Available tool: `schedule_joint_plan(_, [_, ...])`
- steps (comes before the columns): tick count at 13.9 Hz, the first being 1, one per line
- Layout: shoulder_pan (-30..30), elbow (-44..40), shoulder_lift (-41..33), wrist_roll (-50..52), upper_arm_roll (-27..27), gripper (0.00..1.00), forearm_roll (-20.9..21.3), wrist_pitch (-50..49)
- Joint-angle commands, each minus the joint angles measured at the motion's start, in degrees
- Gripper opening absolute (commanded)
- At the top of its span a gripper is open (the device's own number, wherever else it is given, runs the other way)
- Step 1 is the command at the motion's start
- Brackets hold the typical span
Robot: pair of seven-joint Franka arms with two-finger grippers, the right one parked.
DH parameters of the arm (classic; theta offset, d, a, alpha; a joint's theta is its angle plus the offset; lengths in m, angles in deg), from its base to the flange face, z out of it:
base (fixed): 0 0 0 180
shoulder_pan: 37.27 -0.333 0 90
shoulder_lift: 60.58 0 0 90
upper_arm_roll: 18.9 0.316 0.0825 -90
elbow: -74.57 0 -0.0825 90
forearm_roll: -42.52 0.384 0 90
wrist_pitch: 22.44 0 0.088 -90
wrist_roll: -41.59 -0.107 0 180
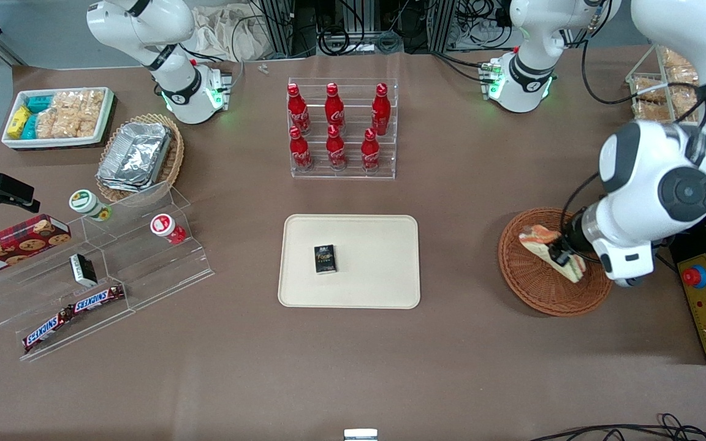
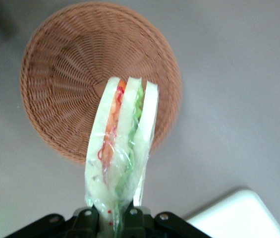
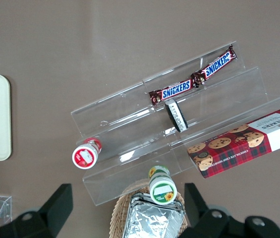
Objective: Place sandwich from basket to tray
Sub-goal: 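Carry the sandwich over the white tray and lower it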
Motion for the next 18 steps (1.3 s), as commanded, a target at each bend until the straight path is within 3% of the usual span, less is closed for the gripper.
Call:
schedule_joint_plan(1, [0.0, -8.2, 4.3, -13.4, -7.9, 0.00, 0.4, -5.8])
schedule_joint_plan(3, [0.1, -8.3, 6.9, -20.7, -13.5, 0.00, 0.3, -4.9])
schedule_joint_plan(5, [1.2, -9.2, 12.3, -21.3, -18.1, 0.00, 1.6, -4.0])
schedule_joint_plan(8, [7.8, -10.0, 19.8, -20.4, -18.1, 0.00, 9.7, 2.3])
schedule_joint_plan(11, [10.1, -12.5, 26.3, -20.3, -18.0, 0.00, 10.4, 6.0])
schedule_joint_plan(15, [16.3, -16.2, 33.4, -15.3, -13.3, 0.03, 14.3, 13.4])
schedule_joint_plan(16, [16.6, -16.7, 34.1, -14.5, -12.5, 0.20, 14.4, 13.5])
schedule_joint_plan(18, [16.3, -16.7, 34.0, -15.0, -12.5, 0.75, 14.3, 13.5])
